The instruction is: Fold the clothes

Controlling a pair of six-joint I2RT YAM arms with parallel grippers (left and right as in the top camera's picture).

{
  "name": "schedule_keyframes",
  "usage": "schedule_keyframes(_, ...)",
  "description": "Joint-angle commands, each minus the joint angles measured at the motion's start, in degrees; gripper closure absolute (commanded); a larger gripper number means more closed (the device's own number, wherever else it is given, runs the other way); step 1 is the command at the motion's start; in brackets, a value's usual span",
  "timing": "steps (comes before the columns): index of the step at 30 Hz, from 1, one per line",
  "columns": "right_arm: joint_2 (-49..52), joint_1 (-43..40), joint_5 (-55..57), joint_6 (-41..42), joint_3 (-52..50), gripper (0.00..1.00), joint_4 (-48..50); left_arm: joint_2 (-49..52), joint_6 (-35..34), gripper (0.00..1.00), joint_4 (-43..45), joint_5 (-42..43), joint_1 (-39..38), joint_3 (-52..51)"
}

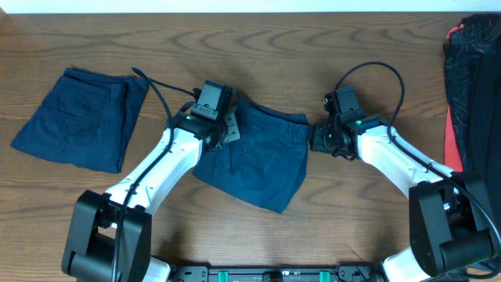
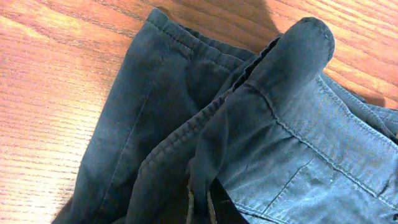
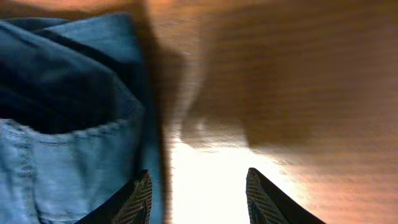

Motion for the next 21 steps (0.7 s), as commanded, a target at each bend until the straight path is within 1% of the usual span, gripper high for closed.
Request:
schedule_keyframes(1, 2.8, 0.8, -3.5, -3.6, -0.2, 0.53, 0.9, -0.7, -0.3, 0.94, -0.1, -1.8, 0.3, 0.1)
schedule_keyframes(7, 6.8, 2.5, -1.6, -4.9, -0.2, 0.51, 3.1, -0.7, -0.3, 0.94, -0.1, -1.8, 0.3, 0.1)
schedule_keyframes(10, 7.4, 3.5, -0.5, -7.8, -0.2, 0.5, 5.9, -0.7, -0.3, 0.94, -0.1, -1.8, 0.3, 0.1)
schedule_keyframes(14, 7.4, 4.7, 4.3, -10.8, -0.2, 0.5, 8.1, -0.7, -0.3, 0.94, -0.1, -1.8, 0.3, 0.1)
schedule_keyframes(16, 7.4, 5.0, 6.6, -13.4, -0.2, 0.53, 8.1, -0.7, -0.3, 0.94, -0.1, -1.8, 0.3, 0.1)
schedule_keyframes(18, 7.4, 5.8, 7.8, -18.4, -0.2, 0.53, 7.9, -0.7, -0.3, 0.94, -0.1, -1.7, 0.3, 0.1)
schedule_keyframes(21, 7.4, 6.5, 9.2, -22.3, -0.2, 0.54, 7.4, -0.7, -0.3, 0.94, -0.1, -1.7, 0.3, 0.1)
